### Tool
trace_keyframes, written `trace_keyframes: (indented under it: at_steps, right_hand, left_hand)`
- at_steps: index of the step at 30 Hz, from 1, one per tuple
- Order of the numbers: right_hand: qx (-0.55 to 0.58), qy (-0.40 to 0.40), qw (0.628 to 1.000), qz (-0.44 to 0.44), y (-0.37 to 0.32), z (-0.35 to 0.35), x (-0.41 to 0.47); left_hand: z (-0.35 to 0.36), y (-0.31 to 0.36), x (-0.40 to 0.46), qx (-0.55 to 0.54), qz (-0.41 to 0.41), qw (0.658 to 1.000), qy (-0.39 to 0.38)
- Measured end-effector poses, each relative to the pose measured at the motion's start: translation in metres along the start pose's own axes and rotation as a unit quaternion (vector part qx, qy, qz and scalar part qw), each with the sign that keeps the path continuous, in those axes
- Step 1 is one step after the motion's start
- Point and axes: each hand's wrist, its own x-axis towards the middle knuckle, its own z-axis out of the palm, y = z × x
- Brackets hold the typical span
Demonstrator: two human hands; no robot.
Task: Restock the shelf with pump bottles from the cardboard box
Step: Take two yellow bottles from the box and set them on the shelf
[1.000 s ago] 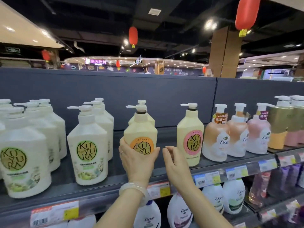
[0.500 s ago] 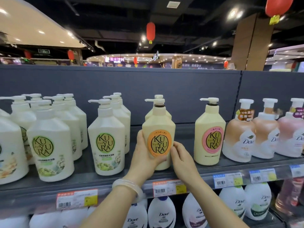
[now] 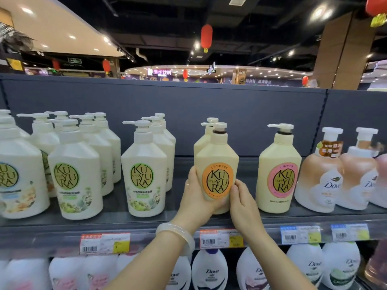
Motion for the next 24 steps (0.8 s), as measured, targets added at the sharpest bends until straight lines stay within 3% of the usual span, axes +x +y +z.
trace_keyframes:
  at_steps: [3, 7, 12, 16, 20, 24]
  right_hand:
    - [0.009, -0.003, 1.000, 0.005, -0.002, -0.002, -0.001]
    - [0.019, 0.011, 0.999, 0.026, -0.001, -0.002, -0.003]
    - [0.016, -0.008, 0.999, 0.032, -0.002, 0.007, -0.007]
    - [-0.022, 0.033, 0.999, 0.031, -0.012, 0.023, -0.006]
    - [-0.080, 0.049, 0.995, 0.047, -0.018, 0.033, -0.007]
    - [-0.098, 0.051, 0.993, 0.046, -0.018, 0.035, -0.008]
  left_hand:
    - [-0.005, 0.012, -0.019, 0.034, 0.012, 0.998, 0.044]
    - [-0.033, 0.011, -0.051, 0.082, 0.105, 0.972, 0.191]
    - [-0.077, -0.008, -0.064, 0.058, 0.070, 0.920, 0.382]
    - [-0.084, -0.019, -0.049, 0.063, -0.077, 0.936, 0.337]
    - [-0.079, -0.028, -0.034, 0.102, -0.104, 0.948, 0.283]
    - [-0.074, -0.029, -0.032, 0.169, -0.116, 0.938, 0.280]
